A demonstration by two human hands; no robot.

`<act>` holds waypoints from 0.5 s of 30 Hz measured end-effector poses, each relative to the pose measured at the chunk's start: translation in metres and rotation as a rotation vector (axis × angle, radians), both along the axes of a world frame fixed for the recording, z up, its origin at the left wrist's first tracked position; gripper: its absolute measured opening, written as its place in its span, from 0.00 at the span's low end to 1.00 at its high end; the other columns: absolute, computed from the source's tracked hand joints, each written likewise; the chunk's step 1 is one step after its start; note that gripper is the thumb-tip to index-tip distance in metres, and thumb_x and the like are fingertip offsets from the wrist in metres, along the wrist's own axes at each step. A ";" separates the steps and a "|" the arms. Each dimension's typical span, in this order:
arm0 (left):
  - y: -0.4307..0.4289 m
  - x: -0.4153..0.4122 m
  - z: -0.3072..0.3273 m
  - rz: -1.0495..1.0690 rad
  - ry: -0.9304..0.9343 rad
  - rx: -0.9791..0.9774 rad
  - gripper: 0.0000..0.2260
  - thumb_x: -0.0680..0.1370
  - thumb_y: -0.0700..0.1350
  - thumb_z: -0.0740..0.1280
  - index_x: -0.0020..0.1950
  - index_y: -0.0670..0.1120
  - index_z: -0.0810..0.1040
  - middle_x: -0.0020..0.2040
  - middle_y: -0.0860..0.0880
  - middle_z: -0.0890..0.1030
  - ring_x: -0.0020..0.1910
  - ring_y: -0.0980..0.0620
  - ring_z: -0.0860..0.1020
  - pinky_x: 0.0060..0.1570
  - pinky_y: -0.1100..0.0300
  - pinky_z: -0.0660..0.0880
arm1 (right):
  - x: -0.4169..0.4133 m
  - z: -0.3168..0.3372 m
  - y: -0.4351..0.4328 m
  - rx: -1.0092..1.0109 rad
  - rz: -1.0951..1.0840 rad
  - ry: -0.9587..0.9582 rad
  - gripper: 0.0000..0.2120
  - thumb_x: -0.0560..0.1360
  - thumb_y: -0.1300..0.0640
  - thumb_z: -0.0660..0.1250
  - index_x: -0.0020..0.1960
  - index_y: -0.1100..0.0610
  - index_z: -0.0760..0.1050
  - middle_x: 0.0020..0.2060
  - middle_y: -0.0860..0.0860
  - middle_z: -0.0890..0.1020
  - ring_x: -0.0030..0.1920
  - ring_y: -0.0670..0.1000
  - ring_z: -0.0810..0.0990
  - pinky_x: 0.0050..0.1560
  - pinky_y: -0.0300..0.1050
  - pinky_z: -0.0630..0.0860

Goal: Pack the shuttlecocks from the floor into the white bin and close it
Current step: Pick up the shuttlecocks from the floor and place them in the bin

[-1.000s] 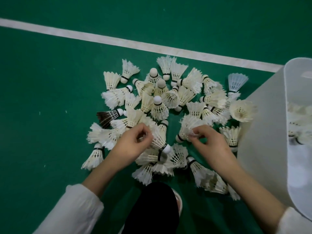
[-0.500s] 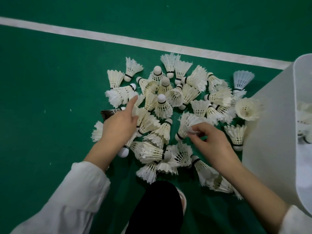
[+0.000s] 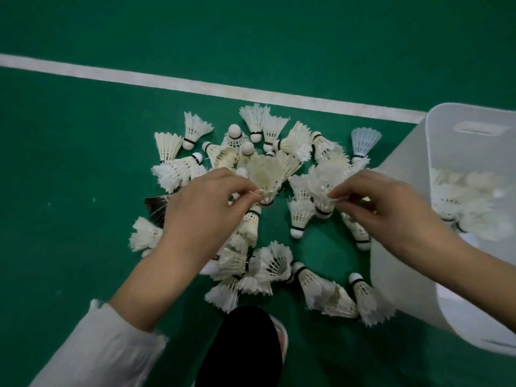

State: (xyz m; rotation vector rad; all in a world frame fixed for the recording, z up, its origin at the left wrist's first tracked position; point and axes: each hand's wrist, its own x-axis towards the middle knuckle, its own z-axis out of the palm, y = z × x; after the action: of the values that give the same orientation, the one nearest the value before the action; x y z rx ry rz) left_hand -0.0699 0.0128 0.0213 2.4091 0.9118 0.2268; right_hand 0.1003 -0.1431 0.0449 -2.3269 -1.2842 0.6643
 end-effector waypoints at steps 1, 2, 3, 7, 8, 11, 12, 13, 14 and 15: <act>-0.008 0.009 0.005 -0.045 -0.046 -0.016 0.08 0.74 0.57 0.65 0.47 0.57 0.81 0.44 0.61 0.77 0.42 0.60 0.74 0.40 0.58 0.73 | 0.007 0.010 -0.007 0.014 -0.023 0.008 0.08 0.74 0.63 0.66 0.51 0.55 0.80 0.44 0.47 0.78 0.44 0.48 0.79 0.51 0.45 0.76; -0.016 0.018 0.010 -0.090 -0.074 -0.028 0.08 0.74 0.57 0.65 0.47 0.57 0.81 0.45 0.61 0.76 0.42 0.61 0.74 0.41 0.57 0.74 | 0.014 0.019 -0.016 0.031 -0.049 0.013 0.08 0.75 0.63 0.66 0.50 0.54 0.80 0.44 0.47 0.79 0.44 0.48 0.80 0.51 0.45 0.77; -0.024 0.028 0.014 -0.135 -0.086 -0.034 0.08 0.74 0.57 0.64 0.47 0.57 0.81 0.45 0.61 0.75 0.43 0.61 0.74 0.42 0.57 0.74 | 0.020 0.027 -0.026 0.050 -0.081 0.019 0.08 0.75 0.62 0.66 0.49 0.52 0.80 0.44 0.46 0.80 0.43 0.47 0.80 0.51 0.44 0.78; -0.053 0.063 0.031 -0.301 -0.167 0.010 0.08 0.75 0.58 0.64 0.47 0.57 0.80 0.47 0.62 0.74 0.43 0.61 0.74 0.39 0.54 0.76 | 0.042 0.052 -0.074 0.137 -0.281 0.042 0.10 0.74 0.59 0.66 0.42 0.44 0.77 0.42 0.43 0.80 0.40 0.44 0.80 0.43 0.29 0.74; -0.059 0.071 0.035 -0.335 -0.193 0.019 0.09 0.75 0.58 0.64 0.47 0.57 0.80 0.46 0.62 0.74 0.43 0.61 0.74 0.38 0.54 0.76 | 0.048 0.056 -0.088 0.171 -0.353 0.039 0.10 0.74 0.58 0.67 0.41 0.43 0.77 0.41 0.43 0.80 0.40 0.44 0.80 0.42 0.29 0.74; -0.079 0.093 0.047 -0.418 -0.259 0.041 0.12 0.74 0.59 0.60 0.49 0.57 0.80 0.47 0.63 0.75 0.43 0.61 0.75 0.37 0.54 0.77 | 0.070 0.061 -0.132 0.240 -0.574 0.027 0.06 0.73 0.56 0.68 0.42 0.45 0.79 0.41 0.43 0.81 0.41 0.47 0.80 0.44 0.36 0.75; -0.086 0.100 0.050 -0.439 -0.268 0.050 0.13 0.74 0.60 0.59 0.49 0.57 0.80 0.48 0.63 0.75 0.43 0.61 0.75 0.37 0.54 0.77 | 0.078 0.058 -0.146 0.205 -0.630 0.020 0.04 0.73 0.55 0.68 0.43 0.46 0.80 0.42 0.43 0.81 0.43 0.47 0.80 0.41 0.37 0.75; -0.094 0.107 0.052 -0.457 -0.273 0.053 0.14 0.74 0.60 0.59 0.49 0.57 0.80 0.48 0.63 0.75 0.44 0.61 0.75 0.37 0.54 0.77 | 0.085 0.053 -0.159 0.143 -0.672 0.017 0.04 0.74 0.54 0.67 0.46 0.49 0.80 0.43 0.44 0.82 0.45 0.48 0.80 0.37 0.36 0.74; -0.101 0.114 0.053 -0.474 -0.274 0.050 0.14 0.74 0.60 0.59 0.49 0.57 0.80 0.49 0.62 0.76 0.44 0.60 0.76 0.37 0.54 0.77 | 0.093 0.044 -0.171 0.067 -0.701 0.016 0.05 0.74 0.54 0.67 0.48 0.51 0.80 0.44 0.47 0.82 0.47 0.49 0.80 0.34 0.37 0.72; -0.109 0.120 0.053 -0.493 -0.272 0.045 0.14 0.73 0.60 0.59 0.49 0.57 0.81 0.49 0.62 0.77 0.44 0.60 0.76 0.37 0.54 0.77 | 0.099 0.033 -0.180 -0.007 -0.715 0.020 0.06 0.75 0.54 0.66 0.49 0.53 0.80 0.46 0.49 0.82 0.47 0.49 0.79 0.34 0.36 0.69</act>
State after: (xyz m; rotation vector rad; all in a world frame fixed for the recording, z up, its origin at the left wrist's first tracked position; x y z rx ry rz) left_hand 0.0500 -0.0960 0.0740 2.4777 0.1820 0.3749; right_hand 0.1989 -0.3233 0.0782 -2.5274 -0.3669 0.4371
